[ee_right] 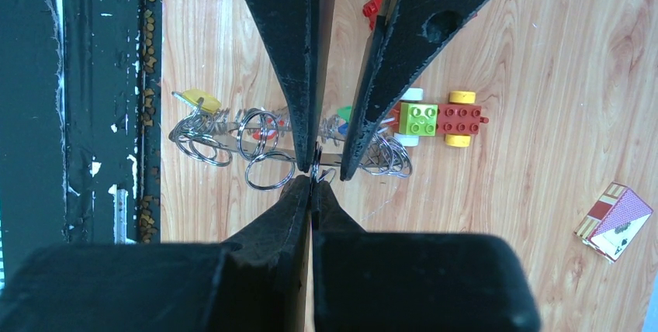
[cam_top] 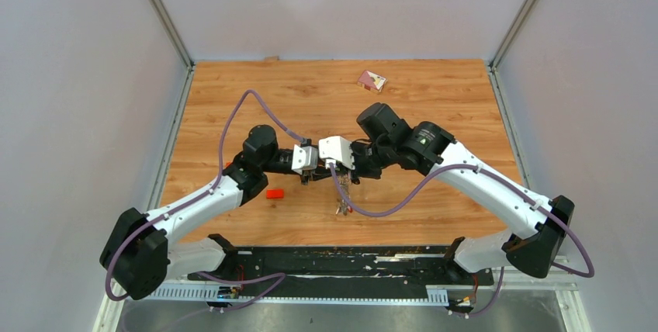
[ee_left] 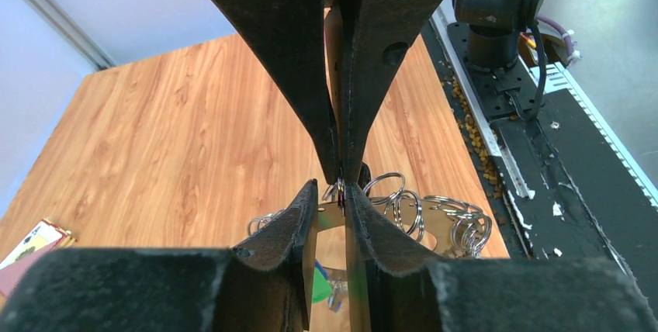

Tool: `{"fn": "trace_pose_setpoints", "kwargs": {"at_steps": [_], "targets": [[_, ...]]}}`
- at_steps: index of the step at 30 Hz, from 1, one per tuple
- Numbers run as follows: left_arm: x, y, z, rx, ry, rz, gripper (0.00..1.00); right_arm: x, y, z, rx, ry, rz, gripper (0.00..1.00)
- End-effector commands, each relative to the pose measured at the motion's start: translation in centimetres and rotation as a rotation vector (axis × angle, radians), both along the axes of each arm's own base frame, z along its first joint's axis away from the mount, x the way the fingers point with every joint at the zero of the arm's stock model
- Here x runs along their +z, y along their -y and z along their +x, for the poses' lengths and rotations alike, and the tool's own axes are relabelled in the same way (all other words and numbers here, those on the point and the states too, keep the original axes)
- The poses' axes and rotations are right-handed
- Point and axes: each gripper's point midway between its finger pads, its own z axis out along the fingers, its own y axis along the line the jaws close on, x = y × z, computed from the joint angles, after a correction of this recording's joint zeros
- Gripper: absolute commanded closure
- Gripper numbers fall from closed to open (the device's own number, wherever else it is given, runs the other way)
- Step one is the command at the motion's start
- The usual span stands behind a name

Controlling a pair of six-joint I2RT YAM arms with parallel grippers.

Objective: Put the keys on the keyring

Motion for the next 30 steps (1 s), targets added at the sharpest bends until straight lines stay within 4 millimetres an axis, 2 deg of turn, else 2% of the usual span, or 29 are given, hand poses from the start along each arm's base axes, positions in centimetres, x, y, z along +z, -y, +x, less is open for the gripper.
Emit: {"fn": "trace_pose_setpoints", "kwargs": {"at_steps": [1, 7, 10, 15, 21, 30], "targets": [[1.0, 0.2, 0.0, -0.003, 0.026, -0.034, 0.75, 2.8, -1.1, 0.5, 0.009, 0.059, 0.069, 1.00], [1.0, 0.3, 0.0, -0.003, 0.026, -0.036, 0.78, 3.0, -1.2, 0.5, 0.010, 0.058, 0.076, 1.00], [1.2, 0.4, 0.0, -0.008, 0.023, -0.038, 0.82, 3.0, -1.3, 0.5, 0.010, 0.056, 0.080, 1.00], [1.1, 0.5, -0.1, -0.016, 0.022, -0.028, 1.00, 3.2, -1.4, 0.4, 0.010, 0.055, 0.090, 1.00], [1.6, 0.3, 0.2, 0.030, -0.012, -0.052, 1.00, 3.5, -1.1, 0.7, -0.011, 0.083, 0.114, 1.00], [4.9, -0.2, -0.9, 0.015, -0.079, -0.218, 1.00, 3.6, 0.5, -0.2, -0.015, 0.057, 0.201, 0.62]]}}
